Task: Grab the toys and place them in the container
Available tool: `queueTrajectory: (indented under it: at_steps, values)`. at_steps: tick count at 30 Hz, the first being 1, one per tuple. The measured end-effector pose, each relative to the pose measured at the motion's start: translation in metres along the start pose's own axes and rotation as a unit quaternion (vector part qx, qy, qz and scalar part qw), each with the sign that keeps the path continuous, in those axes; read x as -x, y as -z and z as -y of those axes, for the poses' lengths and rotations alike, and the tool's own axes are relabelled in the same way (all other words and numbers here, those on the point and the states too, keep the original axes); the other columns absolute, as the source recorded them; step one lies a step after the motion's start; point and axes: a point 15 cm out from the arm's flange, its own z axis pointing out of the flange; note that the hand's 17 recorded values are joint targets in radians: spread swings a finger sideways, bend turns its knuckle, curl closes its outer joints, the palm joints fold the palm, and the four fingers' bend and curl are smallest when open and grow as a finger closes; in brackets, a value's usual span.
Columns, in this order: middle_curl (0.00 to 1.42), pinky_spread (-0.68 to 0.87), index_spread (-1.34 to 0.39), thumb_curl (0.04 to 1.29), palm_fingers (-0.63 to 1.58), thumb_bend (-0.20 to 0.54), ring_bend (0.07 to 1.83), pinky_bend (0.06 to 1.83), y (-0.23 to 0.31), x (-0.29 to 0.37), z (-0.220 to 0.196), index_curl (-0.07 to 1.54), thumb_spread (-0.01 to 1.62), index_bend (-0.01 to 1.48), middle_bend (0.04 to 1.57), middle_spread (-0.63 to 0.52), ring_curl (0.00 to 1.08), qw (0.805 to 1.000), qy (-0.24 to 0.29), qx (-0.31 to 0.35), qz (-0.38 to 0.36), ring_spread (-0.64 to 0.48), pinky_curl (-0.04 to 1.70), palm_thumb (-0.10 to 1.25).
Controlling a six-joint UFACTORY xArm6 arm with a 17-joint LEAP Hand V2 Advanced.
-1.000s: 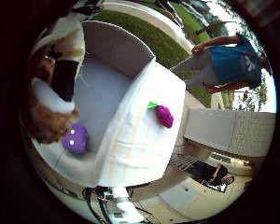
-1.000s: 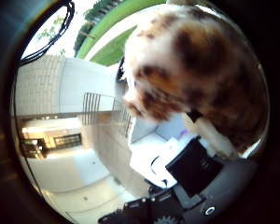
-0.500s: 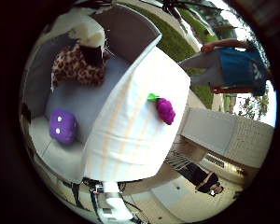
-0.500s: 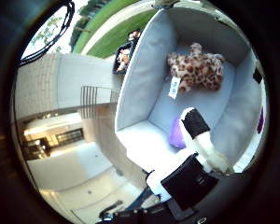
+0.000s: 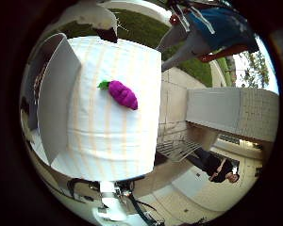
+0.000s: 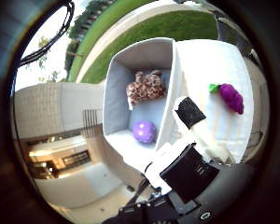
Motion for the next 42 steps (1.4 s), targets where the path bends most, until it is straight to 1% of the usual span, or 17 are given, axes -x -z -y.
queueTrajectory:
  at_steps: [4,7,9,13,15,17,18,19,20,21,22,23,25,27,30,34,42]
  values:
    - [0.4,0.47,-0.04,0.45,0.21,-0.031,0.68,0.6,-0.043,-0.046,0.007,0.35,1.13,0.16,0.28,0.05,0.33,0.999,-0.029,0.03,-0.021,0.27,0.46,0.64]
    - [0.4,0.47,-0.03,0.45,0.22,-0.03,0.68,0.6,-0.125,-0.07,0.013,0.35,1.13,0.16,0.28,0.05,0.33,0.995,-0.047,0.085,-0.013,0.27,0.45,0.64]
    - [0.4,0.46,-0.02,0.44,0.23,-0.032,0.67,0.59,-0.152,-0.072,0.011,0.35,1.13,0.17,0.27,0.04,0.33,0.993,-0.054,0.107,-0.011,0.27,0.45,0.63]
    - [0.41,0.45,-0.01,0.43,0.32,-0.031,0.69,0.54,-0.189,-0.079,0.003,0.35,1.13,0.19,0.3,0.03,0.33,0.988,-0.066,0.141,-0.006,0.26,0.42,0.62]
    - [0.42,0.45,-0.01,0.43,0.45,-0.026,0.75,0.54,-0.194,-0.079,0.002,0.34,1.14,0.18,0.34,0.02,0.34,0.987,-0.066,0.145,-0.007,0.25,0.41,0.63]
    - [0.42,0.45,-0.01,0.43,0.47,-0.026,0.75,0.55,-0.197,-0.082,0.0,0.34,1.14,0.17,0.35,0.02,0.34,0.986,-0.065,0.15,-0.011,0.25,0.4,0.63]
    - [0.45,0.46,-0.06,0.43,0.76,-0.025,0.85,0.62,-0.198,-0.082,0.0,0.33,1.14,0.17,0.44,-0.01,0.36,0.986,-0.064,0.151,-0.013,0.22,0.41,0.63]
    - [0.46,0.46,-0.07,0.43,0.83,-0.021,0.87,0.65,-0.2,-0.082,-0.001,0.33,1.14,0.17,0.45,-0.02,0.36,0.986,-0.062,0.154,-0.016,0.21,0.41,0.64]
    - [0.5,0.46,-0.13,0.43,1.02,-0.016,0.93,0.7,-0.2,-0.082,-0.001,0.32,1.14,0.16,0.56,-0.03,0.38,0.986,-0.059,0.155,-0.018,0.2,0.43,0.66]
    - [0.52,0.46,-0.15,0.43,1.08,-0.014,0.99,0.73,-0.201,-0.082,0.0,0.32,1.14,0.14,0.61,-0.04,0.4,0.986,-0.058,0.155,-0.02,0.18,0.44,0.67]
    - [0.54,0.45,-0.17,0.43,1.08,-0.012,1.02,0.74,-0.201,-0.082,0.0,0.32,1.14,0.14,0.64,-0.04,0.42,0.986,-0.057,0.155,-0.02,0.17,0.46,0.68]
    - [0.59,0.45,-0.2,0.44,1.06,-0.008,1.11,0.77,-0.2,-0.083,0.0,0.34,1.14,0.16,0.71,-0.06,0.47,0.986,-0.056,0.154,-0.02,0.14,0.5,0.7]
    - [0.63,0.44,-0.23,0.44,1.02,-0.007,1.17,0.81,-0.188,-0.083,0.002,0.34,1.14,0.15,0.79,-0.07,0.51,0.988,-0.052,0.143,-0.02,0.11,0.55,0.72]
    - [0.71,0.44,-0.31,0.45,1.0,0.003,1.26,0.92,-0.169,-0.082,0.006,0.36,1.14,0.17,0.89,-0.11,0.57,0.99,-0.051,0.126,-0.023,0.06,0.63,0.79]
    - [0.78,0.42,-0.4,0.48,1.02,0.019,1.3,1.05,-0.136,-0.079,0.009,0.37,1.14,0.22,0.98,-0.13,0.61,0.994,-0.048,0.099,-0.027,0.02,0.71,0.88]
    - [0.86,0.38,-0.52,0.52,1.0,0.024,1.34,1.16,-0.099,-0.074,0.006,0.43,1.14,0.32,1.05,-0.16,0.66,0.996,-0.046,0.073,-0.028,-0.03,0.81,0.96]
    - [0.97,0.31,-0.74,0.57,0.88,-0.012,1.44,1.27,-0.028,-0.055,-0.034,0.61,1.16,0.48,1.16,-0.19,0.73,0.996,-0.031,0.078,-0.026,-0.08,0.95,1.0]
